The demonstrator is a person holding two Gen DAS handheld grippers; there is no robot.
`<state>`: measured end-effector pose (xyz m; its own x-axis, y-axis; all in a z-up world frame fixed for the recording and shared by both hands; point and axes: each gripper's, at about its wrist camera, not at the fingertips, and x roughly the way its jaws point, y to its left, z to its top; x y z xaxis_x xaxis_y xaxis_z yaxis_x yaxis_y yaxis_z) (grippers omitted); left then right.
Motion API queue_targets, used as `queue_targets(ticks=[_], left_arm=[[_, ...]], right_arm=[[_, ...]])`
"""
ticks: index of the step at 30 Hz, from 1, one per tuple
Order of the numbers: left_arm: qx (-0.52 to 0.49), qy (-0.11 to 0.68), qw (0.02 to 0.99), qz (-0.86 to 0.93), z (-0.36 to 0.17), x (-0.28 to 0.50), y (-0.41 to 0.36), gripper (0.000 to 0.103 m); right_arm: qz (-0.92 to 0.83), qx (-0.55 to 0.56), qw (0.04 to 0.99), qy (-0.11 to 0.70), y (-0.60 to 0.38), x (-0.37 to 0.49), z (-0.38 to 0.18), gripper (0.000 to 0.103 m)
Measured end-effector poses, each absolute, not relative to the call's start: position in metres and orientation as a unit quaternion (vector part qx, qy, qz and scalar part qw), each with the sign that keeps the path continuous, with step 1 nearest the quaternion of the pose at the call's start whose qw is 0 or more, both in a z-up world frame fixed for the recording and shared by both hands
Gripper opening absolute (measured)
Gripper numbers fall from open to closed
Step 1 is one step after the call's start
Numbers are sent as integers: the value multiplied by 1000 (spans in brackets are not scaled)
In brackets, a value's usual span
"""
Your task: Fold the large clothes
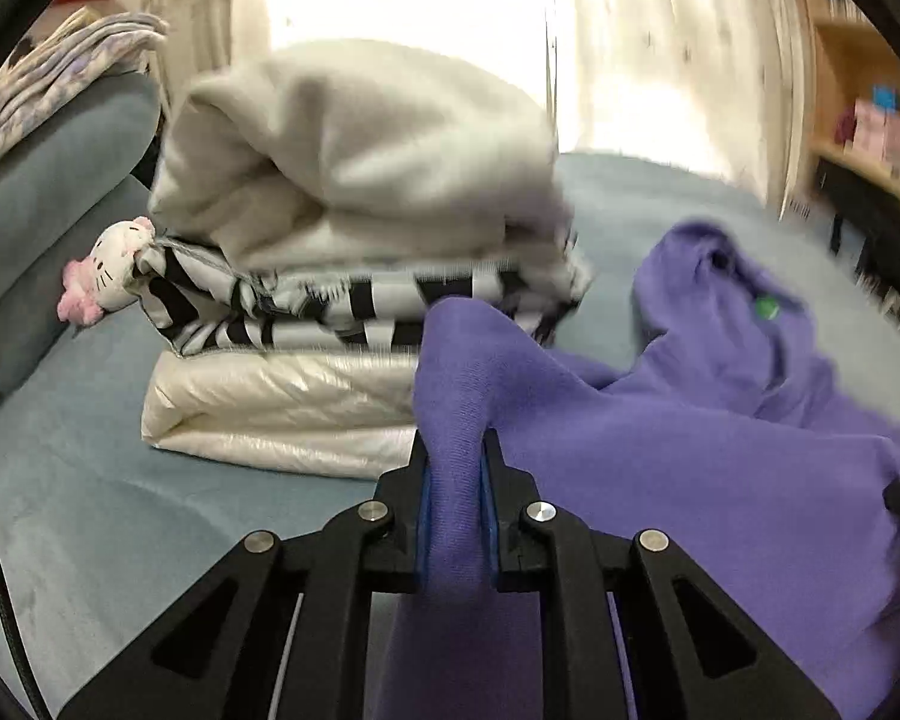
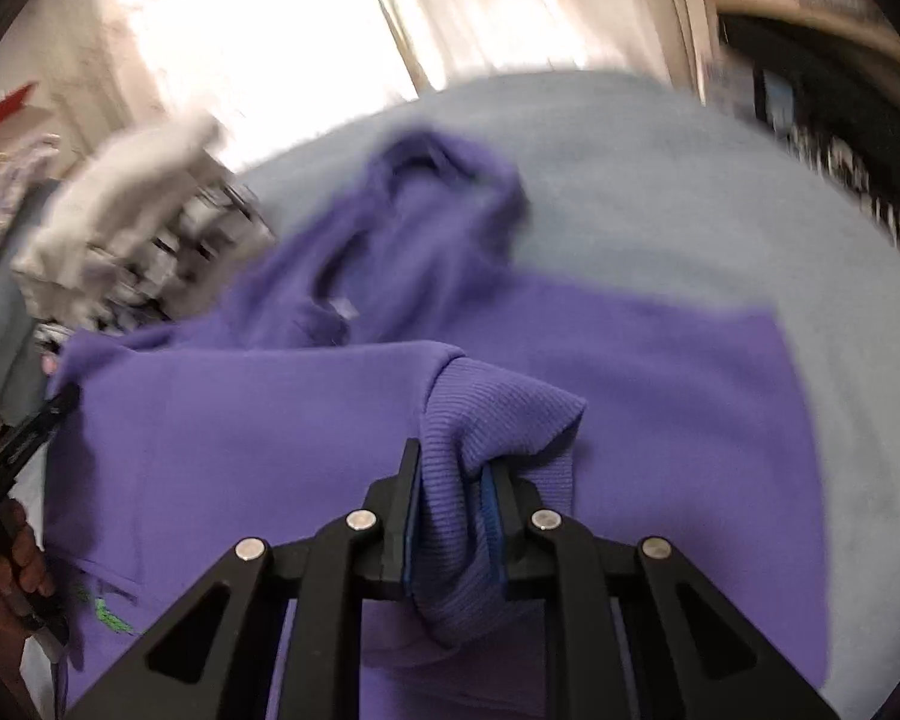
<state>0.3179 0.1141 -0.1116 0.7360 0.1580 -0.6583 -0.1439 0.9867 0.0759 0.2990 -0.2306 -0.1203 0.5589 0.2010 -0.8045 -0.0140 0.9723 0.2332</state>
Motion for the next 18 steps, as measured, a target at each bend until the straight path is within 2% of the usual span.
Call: queue_targets(ticks=[2,5,6,8,10,11,17,18], left_arm=[[26,373,923,93,-128,317,120,12],[59,387,915,99,-149,320,113,16],[67,387,914,100,-151,321,110,21],[79,387,914,99,-146,317,107,30],[78,384,915,97,-138,305,113,53],[74,379,917,99,-132,299,113,57],[28,353,934,35,-99,260,99,58],[23,357,934,21,-99,258,92,52]], right_arm=[[57,113,860,495,-234,306,-141,21],[46,125,859,495,-242,303,-130,34],[41,126,860,493,-244,301,-127,37],[36,123,868,480,-247,294,-116,38],[22,113,880,461,-254,283,-105,38],[16,109,887,449,-256,277,-98,38],[50,97,895,433,-234,259,-84,38],[63,86,895,433,-223,258,-83,38]])
